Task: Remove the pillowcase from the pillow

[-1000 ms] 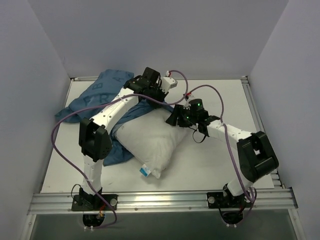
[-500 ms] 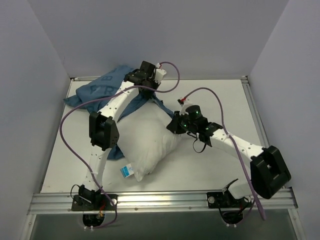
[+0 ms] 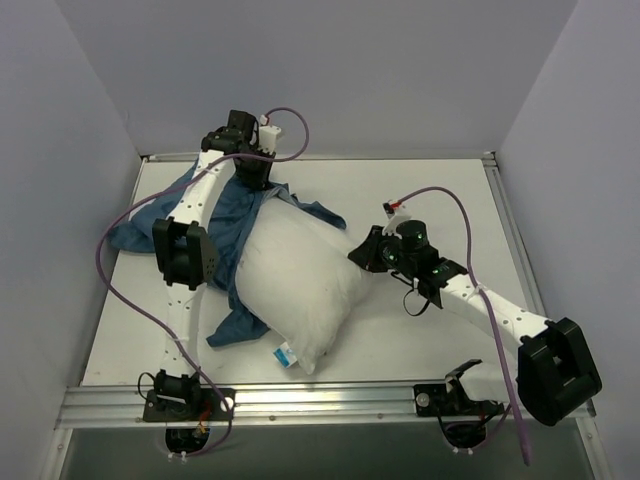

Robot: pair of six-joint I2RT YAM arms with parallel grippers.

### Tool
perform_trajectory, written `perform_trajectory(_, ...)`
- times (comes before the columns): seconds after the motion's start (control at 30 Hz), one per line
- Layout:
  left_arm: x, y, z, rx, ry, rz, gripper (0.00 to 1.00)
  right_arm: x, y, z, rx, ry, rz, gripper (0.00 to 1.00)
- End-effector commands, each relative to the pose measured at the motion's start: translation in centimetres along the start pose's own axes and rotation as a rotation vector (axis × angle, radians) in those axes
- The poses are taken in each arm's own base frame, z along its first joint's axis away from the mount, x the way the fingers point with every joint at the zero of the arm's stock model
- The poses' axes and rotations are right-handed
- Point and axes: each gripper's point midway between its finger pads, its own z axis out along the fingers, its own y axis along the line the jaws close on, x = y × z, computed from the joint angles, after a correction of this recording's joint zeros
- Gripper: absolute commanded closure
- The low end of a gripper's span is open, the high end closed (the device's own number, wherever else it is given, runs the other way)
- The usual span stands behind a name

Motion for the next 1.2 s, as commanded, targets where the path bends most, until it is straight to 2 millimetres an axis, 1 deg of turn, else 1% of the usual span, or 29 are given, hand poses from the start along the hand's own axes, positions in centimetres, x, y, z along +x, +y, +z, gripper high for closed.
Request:
perform_trajectory(0.0, -2.1, 9.8, -4.4, -0.248, -0.127, -0.028, 0.75, 5.5, -3.5, -1.6, 0.124, 0.226, 0.048, 1.0)
perform_trajectory(0.03, -2.2, 7.7, -4.6, -0.139, -0.133, -0.026, 0.7, 5.0, -3.4, -1.5, 0.119, 0.213, 0.049, 1.0)
perform_trajectory(0.07, -2.8, 6.2, -5.8, -0.084, -0.159, -0.019, 0.54, 4.5, -3.5, -1.4, 0.117, 0.197, 0.053, 1.0)
perform_trajectory(0.13, -3.5, 3.6, -7.1, 0.012, -0.189, -0.013, 0.32, 3.8, -3.4, -1.0, 0.125, 0.181, 0.054, 1.0)
perform_trajectory(0.17, -4.7, 1.5, -9.2, 0.088, -0.242, 0.01, 0.22, 3.1, -3.3, -0.7, 0.131, 0.172, 0.056, 1.0)
perform_trajectory(0.2, -5.1, 0.7, -10.2, 0.122, -0.264, 0.018, 0.05, 2.7, -3.3, -0.5, 0.135, 0.164, 0.056, 1.0)
perform_trajectory(0.23, -5.3, -0.2, -11.4, 0.157, -0.278, 0.026, 0.06, 2.6, -3.5, -0.3, 0.147, 0.164, 0.06, 1.0)
perform_trajectory(0.27, -6.2, -1.6, -13.8, 0.211, -0.328, 0.053, 0.06, 2.0, -3.3, -0.1, 0.148, 0.15, 0.06, 1.0)
perform_trajectory(0.3, -6.5, -2.0, -15.1, 0.229, -0.349, 0.083, 0.06, 1.7, -3.3, 0.0, 0.149, 0.145, 0.06, 1.0)
perform_trajectory(0.33, -5.8, -2.6, -16.3, 0.263, -0.336, 0.091, 0.06, 1.7, -3.4, 0.1, 0.154, 0.149, 0.063, 1.0)
perform_trajectory(0.37, -6.4, -3.8, -18.9, 0.31, -0.381, 0.127, 0.06, 1.4, -3.5, 0.2, 0.16, 0.145, 0.065, 1.0)
perform_trajectory(0.4, -6.0, -3.6, -20.1, 0.321, -0.388, 0.15, 0.06, 1.2, -3.6, 0.2, 0.166, 0.141, 0.067, 1.0)
perform_trajectory(0.43, -4.8, -4.2, -21.0, 0.35, -0.36, 0.144, 0.06, 1.1, -3.8, 0.2, 0.172, 0.137, 0.074, 1.0)
perform_trajectory(0.47, -4.5, -4.5, -22.7, 0.361, -0.372, 0.158, 0.06, 1.0, -3.8, 0.2, 0.171, 0.131, 0.084, 1.0)
perform_trajectory(0.57, -1.6, -4.6, -25.1, 0.377, -0.324, 0.157, 0.06, 0.4, -4.2, 0.3, 0.181, 0.114, 0.106, 1.0)
perform_trajectory(0.6, 1.1, -4.7, -24.4, 0.387, -0.235, 0.16, 0.06, 0.1, -4.4, 0.3, 0.189, 0.105, 0.118, 1.0)
perform_trajectory(0.63, 2.9, -4.9, -24.1, 0.391, -0.177, 0.168, 0.06, -0.1, -4.5, 0.3, 0.191, 0.099, 0.124, 1.0)
perform_trajectory(0.67, 4.5, -5.4, -24.9, 0.387, -0.147, 0.192, 0.06, -0.4, -4.5, 0.4, 0.189, 0.089, 0.131, 1.0)
perform_trajectory(0.7, 6.8, -5.9, -24.5, 0.407, -0.087, 0.239, 0.06, -0.6, -4.5, 0.4, 0.191, 0.079, 0.143, 1.0)
perform_trajectory(0.73, 11.4, -6.1, -22.3, 0.431, 0.068, 0.215, 0.06, -0.8, -4.5, 0.5, 0.19, 0.072, 0.146, 1.0)
perform_trajectory(0.77, 13.3, -7.1, -23.0, 0.42, 0.092, 0.262, 0.06, -1.2, -4.3, 0.5, 0.184, 0.058, 0.148, 1.0)
perform_trajectory(0.8, 14.5, -7.2, -22.1, 0.394, 0.106, 0.301, 0.06, -1.4, -4.2, 0.6, 0.184, 0.052, 0.157, 1.0)
perform_trajectory(0.83, 19.5, -7.4, -20.1, 0.391, 0.251, 0.294, 0.06, -1.5, -4.2, 0.6, 0.182, 0.046, 0.159, 1.0)
perform_trajectory(0.87, 20.7, -9.1, -20.2, 0.377, 0.256, 0.366, 0.06, -1.8, -4.2, 0.7, 0.183, 0.036, 0.161, 1.0)
perform_trajectory(0.9, 21.4, -9.6, -19.2, 0.35, 0.257, 0.396, 0.06, -1.9, -4.3, 0.8, 0.187, 0.033, 0.165, 1.0)
perform_trajectory(0.93, 24.4, -10.3, -18.3, 0.351, 0.338, 0.421, 0.06, -2.1, -4.3, 0.9, 0.183, 0.028, 0.167, 1.0)
perform_trajectory(0.97, 24.9, -11.7, -18.2, 0.355, 0.338, 0.487, 0.06, -2.3, -4.4, 0.9, 0.189, 0.027, 0.166, 1.0)
perform_trajectory(1.13, 25.0, -13.6, -16.1, 0.331, 0.303, 0.436, 0.06, -3.1, -4.8, 0.6, 0.211, 0.006, 0.161, 1.0)
perform_trajectory(1.17, 25.8, -13.5, -15.5, 0.313, 0.325, 0.429, 0.06, -3.3, -5.1, 0.5, 0.224, -0.007, 0.162, 1.0)
